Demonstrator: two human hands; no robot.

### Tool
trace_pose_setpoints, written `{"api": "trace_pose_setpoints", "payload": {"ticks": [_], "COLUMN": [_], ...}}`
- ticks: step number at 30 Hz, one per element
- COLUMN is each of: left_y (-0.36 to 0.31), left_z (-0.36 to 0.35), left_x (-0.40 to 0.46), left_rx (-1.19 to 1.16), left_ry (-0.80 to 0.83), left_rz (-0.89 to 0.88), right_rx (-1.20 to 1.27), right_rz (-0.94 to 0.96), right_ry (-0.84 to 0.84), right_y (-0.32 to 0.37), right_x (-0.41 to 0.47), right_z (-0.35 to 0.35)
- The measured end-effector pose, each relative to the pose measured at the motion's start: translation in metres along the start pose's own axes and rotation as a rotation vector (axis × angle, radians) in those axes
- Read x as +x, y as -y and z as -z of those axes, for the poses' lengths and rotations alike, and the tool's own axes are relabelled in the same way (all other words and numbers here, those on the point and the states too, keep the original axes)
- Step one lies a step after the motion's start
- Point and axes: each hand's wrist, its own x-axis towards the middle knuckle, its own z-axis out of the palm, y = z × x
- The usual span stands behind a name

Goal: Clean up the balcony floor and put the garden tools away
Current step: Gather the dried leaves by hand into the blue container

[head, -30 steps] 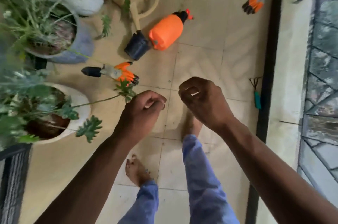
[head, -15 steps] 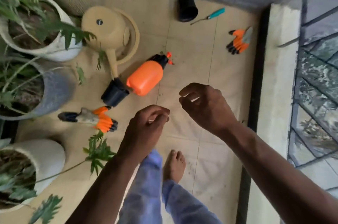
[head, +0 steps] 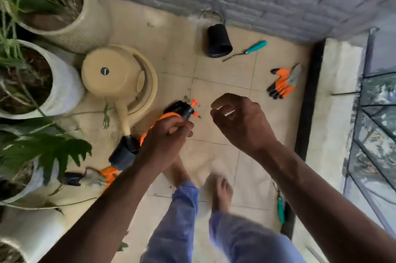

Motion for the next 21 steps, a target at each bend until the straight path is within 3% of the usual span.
{"api": "trace_pose_setpoints", "payload": {"ticks": [9, 17, 21], "left_y": [-0.005, 0.062, 0.111], "left_z": [-0.042, -0.061, -0.067], "left_x": [0.088, 0.153, 0.18], "left_rx": [-0.07, -0.029, 0.008], "left_ry": [-0.071, -0.184, -0.32], "left_rz": [0.158, 0.263, 0.323], "right_rx": [-0.134, -0.148, -0.066], "right_rz": [-0.035, -0.125, -0.283], "right_ry": [0.202, 0.484, 0.476], "right_y": [-0.047, -0.082, -0.104], "right_x": [0.113, 0.188, 0.222], "right_z": [-0.008, -0.1, -0.169]}}
